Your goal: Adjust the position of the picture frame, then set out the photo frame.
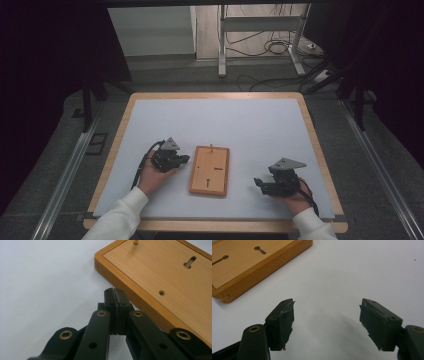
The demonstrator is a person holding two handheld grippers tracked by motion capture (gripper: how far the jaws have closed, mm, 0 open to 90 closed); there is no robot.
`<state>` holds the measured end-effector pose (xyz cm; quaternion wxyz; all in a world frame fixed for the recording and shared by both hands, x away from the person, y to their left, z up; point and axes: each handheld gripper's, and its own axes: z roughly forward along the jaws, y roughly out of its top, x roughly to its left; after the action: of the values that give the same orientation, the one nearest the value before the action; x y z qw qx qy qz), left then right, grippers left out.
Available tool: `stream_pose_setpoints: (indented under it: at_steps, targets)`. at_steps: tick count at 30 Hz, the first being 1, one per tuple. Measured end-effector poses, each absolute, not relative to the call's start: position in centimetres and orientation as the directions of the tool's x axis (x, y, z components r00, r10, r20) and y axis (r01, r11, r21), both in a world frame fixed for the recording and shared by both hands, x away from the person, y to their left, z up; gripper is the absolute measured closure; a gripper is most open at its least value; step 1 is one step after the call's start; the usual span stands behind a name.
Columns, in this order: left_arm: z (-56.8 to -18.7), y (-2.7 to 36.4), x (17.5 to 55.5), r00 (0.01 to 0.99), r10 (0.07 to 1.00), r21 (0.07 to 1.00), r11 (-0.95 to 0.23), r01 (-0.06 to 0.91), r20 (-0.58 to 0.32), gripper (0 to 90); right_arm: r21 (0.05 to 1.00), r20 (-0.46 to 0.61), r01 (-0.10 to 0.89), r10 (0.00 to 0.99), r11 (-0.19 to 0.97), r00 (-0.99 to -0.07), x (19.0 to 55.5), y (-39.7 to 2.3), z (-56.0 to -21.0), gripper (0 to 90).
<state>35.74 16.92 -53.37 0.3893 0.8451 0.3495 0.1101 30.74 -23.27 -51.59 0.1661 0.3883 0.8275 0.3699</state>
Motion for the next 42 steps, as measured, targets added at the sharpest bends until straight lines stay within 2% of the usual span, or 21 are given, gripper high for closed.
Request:
stream_pose_setpoints:
  at_steps: [3, 7, 12, 20, 27, 40, 42]
  targets:
    - [-53.3, 17.3, 35.3, 0.729, 0.68, 0.752, -0.442, 0.49, -0.075, 79.9, 0.739, 0.008, 0.519, 0.766, 0.429, -0.643, 30.7, -23.1, -51.7, 27.5]
    - [-53.2, 17.5, 34.8, 0.728, 0.681, 0.767, -0.425, 0.48, -0.079, 53.0, 0.745, 0.001, 0.509, 0.762, 0.431, -0.648, 30.4, -23.1, -51.5, 27.5]
    - [-52.8, 17.1, 34.4, 0.745, 0.665, 0.785, -0.436, 0.441, -0.049, 38.5, 0.748, 0.0, 0.504, 0.76, 0.432, -0.65, 30.2, -23.2, -51.5, 27.5]
    - [-52.2, 16.0, 34.6, 0.778, 0.628, 0.803, -0.453, 0.388, -0.022, 33.7, 0.754, -0.014, 0.49, 0.756, 0.438, -0.655, 29.8, -23.4, -51.2, 27.5]
    - [-51.3, 14.1, 35.4, 0.804, 0.594, 0.82, -0.451, 0.353, -0.019, 33.1, 0.759, -0.014, 0.489, 0.762, 0.43, -0.648, 29.5, -23.7, -51.0, 27.1]
    - [-50.8, 11.5, 37.4, 0.828, 0.561, 0.822, -0.463, 0.331, -0.017, 33.8, 0.771, -0.038, 0.464, 0.758, 0.437, -0.652, 29.1, -23.3, -51.0, 27.1]
    - [-51.0, 11.1, 38.0, 0.83, 0.557, 0.823, -0.453, 0.342, -0.038, 33.9, 0.773, -0.042, 0.459, 0.757, 0.439, -0.652, 29.0, -23.3, -51.0, 27.0]
